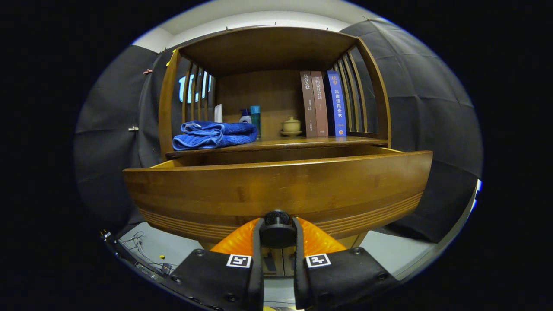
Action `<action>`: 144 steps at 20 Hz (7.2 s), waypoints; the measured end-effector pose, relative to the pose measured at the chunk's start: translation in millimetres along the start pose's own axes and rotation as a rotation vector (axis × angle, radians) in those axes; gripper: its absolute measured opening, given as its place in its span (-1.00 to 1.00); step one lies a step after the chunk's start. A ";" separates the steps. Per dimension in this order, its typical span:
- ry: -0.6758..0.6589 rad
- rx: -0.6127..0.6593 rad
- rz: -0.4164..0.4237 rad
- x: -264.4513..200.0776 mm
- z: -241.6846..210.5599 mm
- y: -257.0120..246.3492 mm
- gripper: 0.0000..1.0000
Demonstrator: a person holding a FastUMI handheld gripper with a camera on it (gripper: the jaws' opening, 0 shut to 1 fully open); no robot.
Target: Pull open the drawer, take out the items inside it, and place them on the countertop above the cabinet.
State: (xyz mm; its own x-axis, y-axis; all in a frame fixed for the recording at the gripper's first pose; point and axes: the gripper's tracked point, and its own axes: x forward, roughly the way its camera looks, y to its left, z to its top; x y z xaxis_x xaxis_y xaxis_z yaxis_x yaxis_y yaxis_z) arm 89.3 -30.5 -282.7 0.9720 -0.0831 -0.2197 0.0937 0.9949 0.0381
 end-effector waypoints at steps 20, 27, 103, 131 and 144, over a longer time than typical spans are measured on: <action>0.101 -0.006 0.030 -59.2 -9.3 -8.2 1.00; 0.171 0.041 0.064 -78.4 72.7 -17.1 0.98; 0.737 -0.077 -0.044 226.2 157.1 11.4 0.98; -0.078 0.032 0.095 -52.1 164.1 30.7 0.99; -0.108 -0.018 0.047 -72.5 54.2 16.1 0.99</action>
State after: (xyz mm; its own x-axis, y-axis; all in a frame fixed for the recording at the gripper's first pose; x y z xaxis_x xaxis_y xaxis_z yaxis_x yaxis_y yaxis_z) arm 32.0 -11.5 -213.3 0.9929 -0.0415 -0.1116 0.0448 0.9986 0.0278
